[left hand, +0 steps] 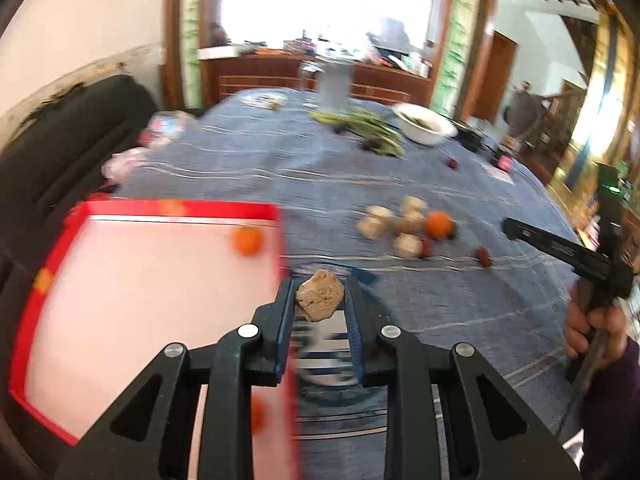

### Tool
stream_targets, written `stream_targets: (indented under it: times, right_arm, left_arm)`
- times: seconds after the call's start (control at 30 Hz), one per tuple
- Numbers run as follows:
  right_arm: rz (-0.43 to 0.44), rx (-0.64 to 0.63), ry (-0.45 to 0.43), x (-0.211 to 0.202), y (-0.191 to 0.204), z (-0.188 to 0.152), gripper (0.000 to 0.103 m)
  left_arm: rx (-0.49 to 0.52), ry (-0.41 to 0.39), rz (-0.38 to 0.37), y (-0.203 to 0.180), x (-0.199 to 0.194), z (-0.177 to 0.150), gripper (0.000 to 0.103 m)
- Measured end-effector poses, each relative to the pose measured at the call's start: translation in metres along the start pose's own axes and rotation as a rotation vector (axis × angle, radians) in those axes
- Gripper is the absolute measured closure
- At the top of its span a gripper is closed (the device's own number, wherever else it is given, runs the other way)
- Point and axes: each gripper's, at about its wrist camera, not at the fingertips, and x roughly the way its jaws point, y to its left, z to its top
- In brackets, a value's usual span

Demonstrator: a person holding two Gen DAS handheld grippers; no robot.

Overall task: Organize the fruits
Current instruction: 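Carry the kiwi and pastry piece over the tray with both tools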

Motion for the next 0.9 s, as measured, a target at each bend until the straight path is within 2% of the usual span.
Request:
stream_targets:
  times: [0.17,0.27,0.37,0.43,0.6,0.9]
  right_arm:
    - [0.158,-0.127,0.011,0.01,0.097,0.004,0.08]
    - [0.245,-0.172,0.056,0.027,0.147,0.0,0.08]
    - [0.295,-0.216,0.106,0.044,0.189,-0.012,0.08]
    - [0.302,-0.25,0.132,0.057,0.211,-0.023,0.08]
    - [0.304,-0.283,0.205,0.081,0.237,-0.039,0.08]
    - [0.246,-0.315,0.316,0.106,0.255,-0.055,0.08]
  left_arm:
    - [-0.072,-0.043,0.111,0.049,-0.014,-0.002,0.077]
    - [-0.097,-0.049,0.186,0.075,-0.018,-0.008,0.077]
    - [-0.12,-0.039,0.225,0.096,-0.017,-0.016,0.077]
    - [-0.135,-0.029,0.239,0.107,-0.016,-0.02,0.076]
    - [-0.165,-0.003,0.27,0.13,-0.013,-0.032,0.076]
    - [-0.156,0.055,0.332,0.144,0.002,-0.043,0.076]
